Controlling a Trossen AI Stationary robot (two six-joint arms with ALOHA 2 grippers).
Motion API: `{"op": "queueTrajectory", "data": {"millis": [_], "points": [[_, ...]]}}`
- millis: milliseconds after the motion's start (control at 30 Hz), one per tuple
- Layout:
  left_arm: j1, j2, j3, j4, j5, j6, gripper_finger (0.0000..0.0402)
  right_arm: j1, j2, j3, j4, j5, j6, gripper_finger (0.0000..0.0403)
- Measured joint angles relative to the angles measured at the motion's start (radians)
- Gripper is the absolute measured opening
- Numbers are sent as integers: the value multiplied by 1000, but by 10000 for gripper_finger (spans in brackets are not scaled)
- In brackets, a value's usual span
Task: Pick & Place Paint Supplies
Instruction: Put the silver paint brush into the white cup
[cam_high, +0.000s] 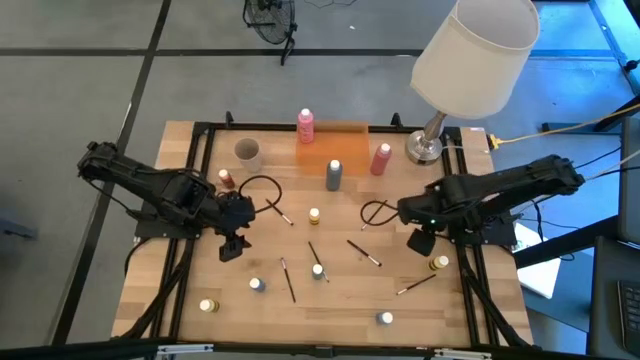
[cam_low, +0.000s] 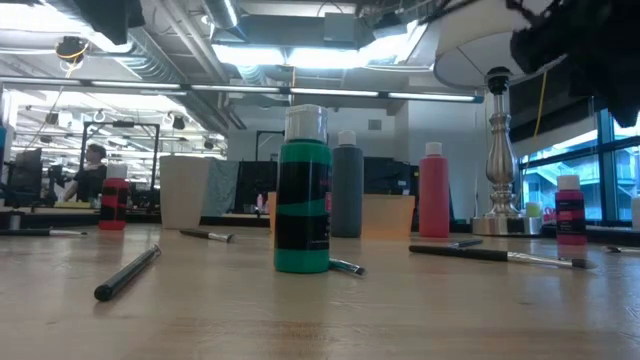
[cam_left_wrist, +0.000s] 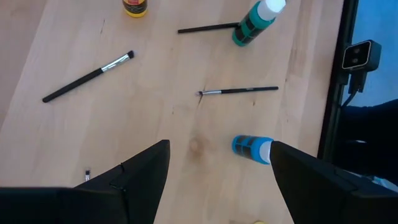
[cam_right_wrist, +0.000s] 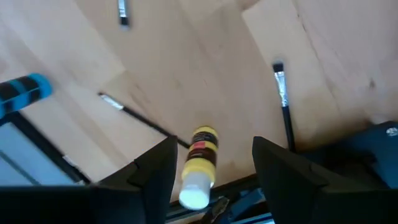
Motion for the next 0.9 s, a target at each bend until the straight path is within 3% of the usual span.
{"op": "queueTrajectory", "data": {"millis": [367,700,900], "points": [[-16,0,0,0,-9,-43,274,-49,160,-62,52,-20,-46,213],[-63,0,0,0,-46,-47,274,-57,177,-62,77,59,-49,213],[-98,0,0,9,-107,-76,274,-116,177,-92,59,0,37,213]]}}
